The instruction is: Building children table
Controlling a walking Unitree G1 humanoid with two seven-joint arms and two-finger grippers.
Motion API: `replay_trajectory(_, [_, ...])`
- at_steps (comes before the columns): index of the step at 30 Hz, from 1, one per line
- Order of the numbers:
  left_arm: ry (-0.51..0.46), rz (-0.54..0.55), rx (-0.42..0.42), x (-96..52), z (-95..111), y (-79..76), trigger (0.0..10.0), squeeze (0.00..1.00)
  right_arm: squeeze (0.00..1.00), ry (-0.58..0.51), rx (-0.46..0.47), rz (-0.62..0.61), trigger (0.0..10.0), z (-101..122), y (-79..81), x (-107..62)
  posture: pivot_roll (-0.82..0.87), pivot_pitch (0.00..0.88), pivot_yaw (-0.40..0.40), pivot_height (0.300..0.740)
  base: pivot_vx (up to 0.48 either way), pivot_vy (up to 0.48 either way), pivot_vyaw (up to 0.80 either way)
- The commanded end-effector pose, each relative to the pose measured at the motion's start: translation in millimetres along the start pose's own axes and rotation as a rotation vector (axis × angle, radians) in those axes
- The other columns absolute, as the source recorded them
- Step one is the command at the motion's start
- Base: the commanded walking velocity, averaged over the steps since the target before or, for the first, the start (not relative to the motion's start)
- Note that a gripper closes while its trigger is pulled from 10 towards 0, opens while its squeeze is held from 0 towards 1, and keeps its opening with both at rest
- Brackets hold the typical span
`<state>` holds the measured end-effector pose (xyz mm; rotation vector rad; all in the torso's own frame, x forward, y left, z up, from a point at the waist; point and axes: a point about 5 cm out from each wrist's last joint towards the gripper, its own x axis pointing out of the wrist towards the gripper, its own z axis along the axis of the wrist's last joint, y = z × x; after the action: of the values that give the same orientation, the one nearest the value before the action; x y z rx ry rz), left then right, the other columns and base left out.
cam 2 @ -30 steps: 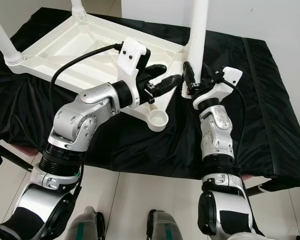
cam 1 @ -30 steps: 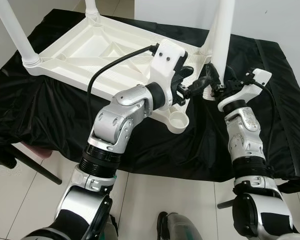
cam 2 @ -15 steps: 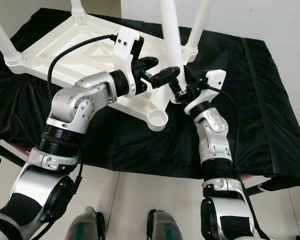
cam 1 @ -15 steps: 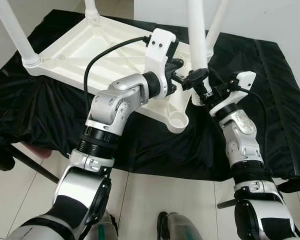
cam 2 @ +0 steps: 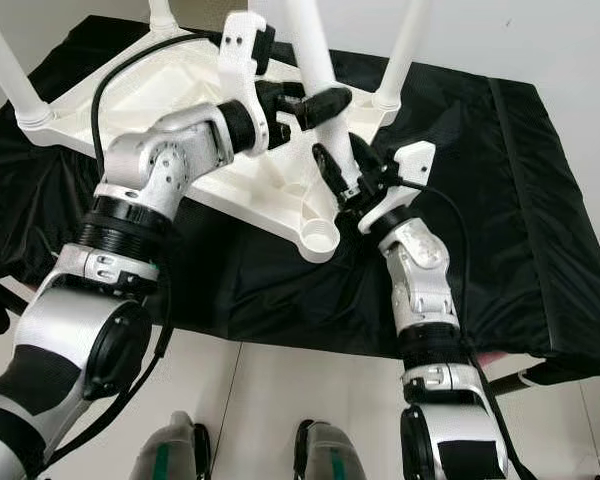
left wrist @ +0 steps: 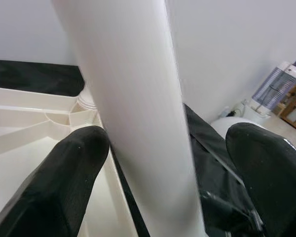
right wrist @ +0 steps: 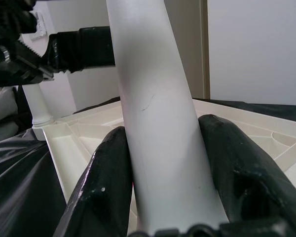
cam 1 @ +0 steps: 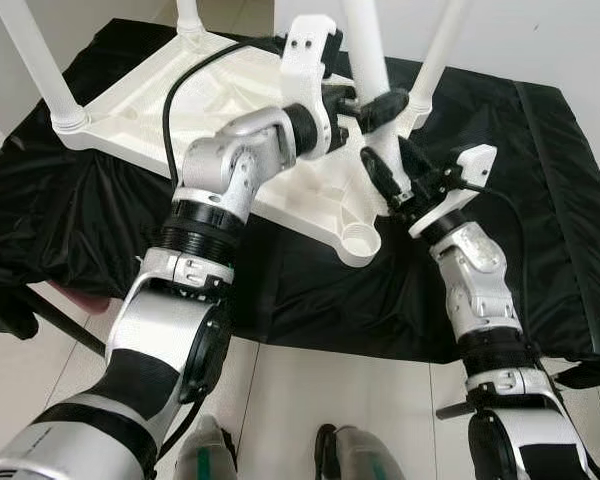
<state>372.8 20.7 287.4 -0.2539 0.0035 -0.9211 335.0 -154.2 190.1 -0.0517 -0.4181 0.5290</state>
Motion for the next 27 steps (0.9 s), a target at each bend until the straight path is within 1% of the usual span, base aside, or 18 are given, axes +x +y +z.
replay_trajectory(1, [-0.008, 0.010, -0.001, 3.2, 3, 1.6, 10.0, 0.00, 0.00, -0.031, -0.025, 0.014, 10.0, 6, 2.2, -0.1, -0.07, 0.060, -0.004, 0.740, 0.000, 0.000, 0.00])
replay_trajectory(5, [-0.029, 0.044, -0.007, 7.3, 12, 6.2, 10.0, 0.00, 0.00, -0.010, -0.028, 0.030, 10.0, 1, 6.3, -4.6, -0.07, 0.060, 0.000, 0.740, 0.000, 0.000, 0.00])
replay_trajectory(11, [-0.058, 0.034, -0.008, 9.2, 21, 5.3, 10.0, 0.00, 0.00, 0.012, -0.030, 0.048, 10.0, -3, 10.9, -9.4, -0.07, 0.056, 0.000, 0.740, 0.000, 0.000, 0.00])
replay_trajectory(12, [-0.075, 0.016, -0.006, 10.0, 25, 3.1, 4.5, 0.00, 0.00, 0.029, -0.037, 0.054, 10.0, -6, 12.4, -12.0, -0.07, 0.053, 0.001, 0.740, 0.000, 0.000, 0.00])
replay_trajectory(14, [-0.079, 0.011, -0.006, 10.3, 26, 2.3, 4.5, 0.00, 0.00, 0.037, -0.040, 0.055, 10.0, -7, 12.7, -12.8, -0.07, 0.053, 0.001, 0.740, 0.000, 0.000, 0.00])
replay_trajectory(15, [-0.084, 0.000, -0.014, 10.4, 26, 0.6, 0.0, 0.00, 0.00, 0.044, -0.041, 0.052, 10.0, -9, 12.9, -13.5, -0.07, 0.052, 0.001, 0.740, 0.000, 0.000, 0.00])
replay_trajectory(19, [-0.094, -0.035, -0.006, 11.7, 27, -5.5, 0.0, 0.00, 0.00, 0.062, -0.042, 0.049, 10.0, -11, 12.9, -14.6, -0.07, 0.048, -0.001, 0.740, 0.000, 0.000, 0.00])
replay_trajectory(21, [-0.094, -0.035, -0.006, 11.7, 27, -5.5, 0.0, 0.00, 0.00, 0.062, -0.042, 0.049, 10.0, -11, 12.9, -14.6, -0.07, 0.048, -0.001, 0.740, 0.000, 0.000, 0.00])
replay_trajectory(27, [-0.106, -0.078, 0.034, 14.4, 31, -15.6, 0.0, 0.00, 0.00, 0.106, -0.040, 0.042, 10.0, -10, 6.8, -11.1, -0.07, 0.037, -0.008, 0.740, 0.000, 0.000, 0.00])
